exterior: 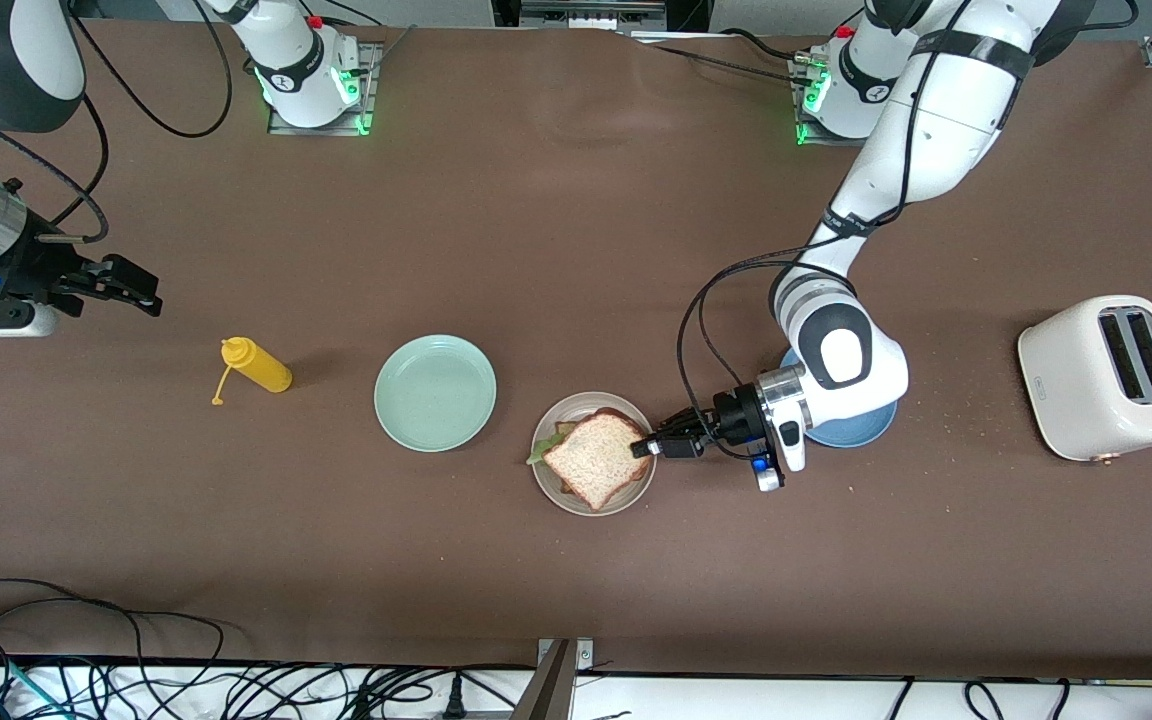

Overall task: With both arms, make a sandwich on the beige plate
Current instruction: 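Lower the bread slice onto the lettuce with the left gripper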

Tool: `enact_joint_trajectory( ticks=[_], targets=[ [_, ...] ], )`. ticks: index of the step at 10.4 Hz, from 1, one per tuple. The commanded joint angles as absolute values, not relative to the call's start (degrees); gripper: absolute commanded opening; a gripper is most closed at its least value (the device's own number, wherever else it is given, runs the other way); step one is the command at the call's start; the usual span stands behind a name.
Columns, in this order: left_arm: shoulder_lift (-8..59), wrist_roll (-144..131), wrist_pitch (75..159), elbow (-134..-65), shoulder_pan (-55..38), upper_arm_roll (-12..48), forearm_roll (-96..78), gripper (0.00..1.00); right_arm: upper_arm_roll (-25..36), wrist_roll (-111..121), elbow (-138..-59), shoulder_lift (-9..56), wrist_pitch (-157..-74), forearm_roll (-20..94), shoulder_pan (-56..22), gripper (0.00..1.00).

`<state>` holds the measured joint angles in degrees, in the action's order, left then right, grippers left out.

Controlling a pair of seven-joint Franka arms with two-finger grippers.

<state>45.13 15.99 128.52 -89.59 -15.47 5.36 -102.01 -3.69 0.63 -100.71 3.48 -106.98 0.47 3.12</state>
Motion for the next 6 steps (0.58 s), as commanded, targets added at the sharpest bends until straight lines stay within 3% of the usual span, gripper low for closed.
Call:
enact_joint_trajectory(
  ticks=[1, 6],
  targets=[
    [46.1, 18.8, 129.8, -88.6, -16.9, 5.1, -105.2, 0.0, -1.5, 1.2, -98.7, 4.5, -107.5, -1.6, 0.1, 1.0],
    [46.8, 22.0, 130.5, -89.1, -17.2, 5.4, -105.3, 0.0, 1.6, 0.8, -95.4, 6.2, -104.8, -2.6, -1.4, 1.0]
  ],
)
